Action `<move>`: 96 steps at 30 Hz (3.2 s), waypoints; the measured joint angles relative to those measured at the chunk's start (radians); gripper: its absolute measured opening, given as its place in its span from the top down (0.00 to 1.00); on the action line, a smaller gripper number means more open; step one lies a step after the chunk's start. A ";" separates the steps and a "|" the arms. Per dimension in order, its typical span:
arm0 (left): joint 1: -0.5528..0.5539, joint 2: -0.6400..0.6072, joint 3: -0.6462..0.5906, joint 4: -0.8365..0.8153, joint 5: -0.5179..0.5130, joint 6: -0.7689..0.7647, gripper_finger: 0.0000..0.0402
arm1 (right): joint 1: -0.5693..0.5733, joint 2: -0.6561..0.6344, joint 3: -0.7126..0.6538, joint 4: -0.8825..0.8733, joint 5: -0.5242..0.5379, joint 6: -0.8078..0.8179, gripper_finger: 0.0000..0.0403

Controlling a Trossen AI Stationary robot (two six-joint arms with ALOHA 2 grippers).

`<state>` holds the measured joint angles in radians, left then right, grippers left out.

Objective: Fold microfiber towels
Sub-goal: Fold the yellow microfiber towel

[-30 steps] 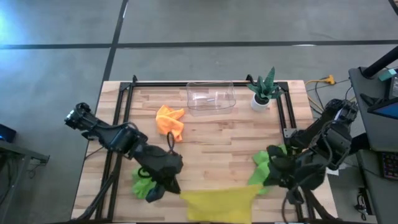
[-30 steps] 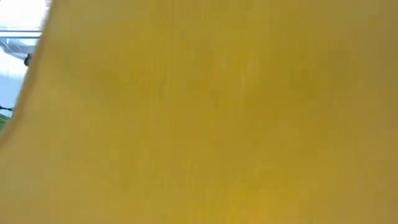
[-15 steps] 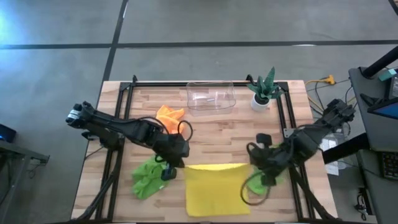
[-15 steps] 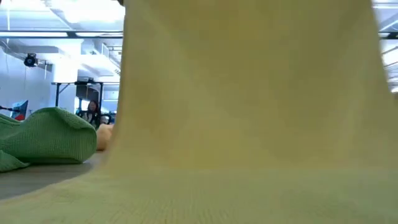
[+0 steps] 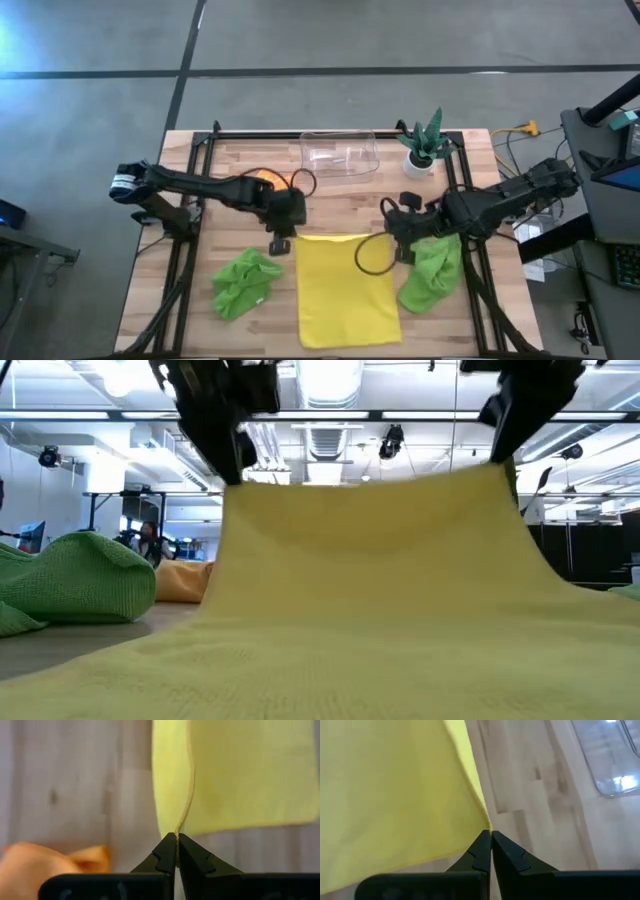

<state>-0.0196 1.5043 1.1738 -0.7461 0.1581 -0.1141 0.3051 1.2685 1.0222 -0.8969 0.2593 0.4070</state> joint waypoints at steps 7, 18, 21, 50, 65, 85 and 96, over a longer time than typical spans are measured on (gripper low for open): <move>0.136 -0.001 -0.058 0.092 0.001 0.075 1.00 | -0.121 -0.003 -0.090 0.107 -0.031 -0.078 0.98; 0.263 -0.002 -0.094 0.115 0.031 0.150 1.00 | -0.292 -0.004 -0.143 0.185 -0.031 -0.153 0.98; 0.263 -0.002 -0.094 0.114 0.086 0.147 1.00 | -0.307 -0.006 -0.143 0.195 -0.081 -0.157 0.98; -0.095 -0.127 -0.096 0.149 0.435 -0.142 1.00 | 0.132 -0.100 -0.105 0.229 -0.285 0.163 0.98; -0.280 -0.015 -0.170 0.458 0.442 -0.325 1.00 | 0.314 0.093 -0.107 0.402 -0.285 0.240 0.98; -0.323 0.077 -0.172 0.585 0.440 -0.380 1.00 | 0.380 0.145 -0.130 0.405 -0.286 0.300 0.98; -0.327 0.130 -0.209 0.631 0.513 -0.403 1.00 | 0.396 0.144 -0.174 0.499 -0.324 0.300 0.98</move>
<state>-0.3470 1.6339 0.9652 -0.1152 0.6709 -0.5174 0.7014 1.4129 0.8478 -0.3981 -0.0643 0.7074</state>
